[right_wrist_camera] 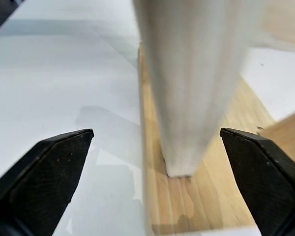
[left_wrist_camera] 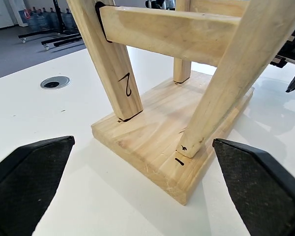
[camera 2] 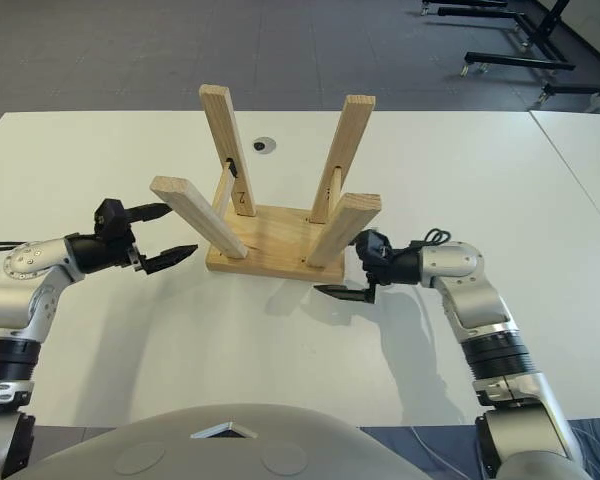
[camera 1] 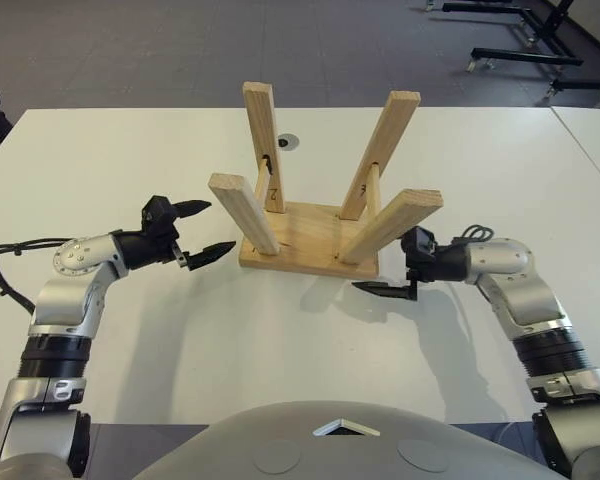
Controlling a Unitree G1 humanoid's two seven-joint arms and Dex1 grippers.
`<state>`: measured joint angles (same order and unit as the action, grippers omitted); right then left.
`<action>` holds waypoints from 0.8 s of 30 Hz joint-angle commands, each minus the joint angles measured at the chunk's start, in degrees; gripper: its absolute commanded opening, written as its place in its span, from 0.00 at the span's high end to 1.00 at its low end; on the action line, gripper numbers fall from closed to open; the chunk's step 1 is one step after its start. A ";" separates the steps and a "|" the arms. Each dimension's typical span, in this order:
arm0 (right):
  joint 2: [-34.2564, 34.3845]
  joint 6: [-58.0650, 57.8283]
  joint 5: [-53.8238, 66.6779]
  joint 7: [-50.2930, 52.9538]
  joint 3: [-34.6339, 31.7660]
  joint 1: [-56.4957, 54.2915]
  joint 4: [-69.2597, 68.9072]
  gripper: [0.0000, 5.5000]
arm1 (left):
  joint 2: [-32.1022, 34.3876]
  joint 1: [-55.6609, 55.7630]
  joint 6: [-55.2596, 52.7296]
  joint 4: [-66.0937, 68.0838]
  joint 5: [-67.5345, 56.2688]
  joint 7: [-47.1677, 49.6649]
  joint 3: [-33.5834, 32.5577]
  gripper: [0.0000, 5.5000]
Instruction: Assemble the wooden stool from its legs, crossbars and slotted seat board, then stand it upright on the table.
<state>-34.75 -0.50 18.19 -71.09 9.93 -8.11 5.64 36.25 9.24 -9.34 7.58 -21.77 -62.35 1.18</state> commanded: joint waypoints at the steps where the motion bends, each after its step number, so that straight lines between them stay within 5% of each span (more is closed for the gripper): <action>1: 2.85 2.08 0.66 -0.99 -0.14 -2.45 4.60 0.13 | -1.00 3.83 1.64 4.93 2.63 -3.91 3.61 0.06; 8: 3.94 4.45 0.41 -3.43 -0.79 -5.36 10.36 0.13 | -2.40 5.24 1.94 7.02 3.16 -9.80 7.07 0.06; 24: 4.42 6.26 0.32 -7.33 -1.45 -6.85 14.87 0.67 | -7.94 7.18 0.30 10.91 -0.15 -10.72 5.29 0.48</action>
<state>-30.59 5.44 18.09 -77.65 8.84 -13.95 20.56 29.06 15.30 -9.63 18.30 -21.90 -73.62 7.56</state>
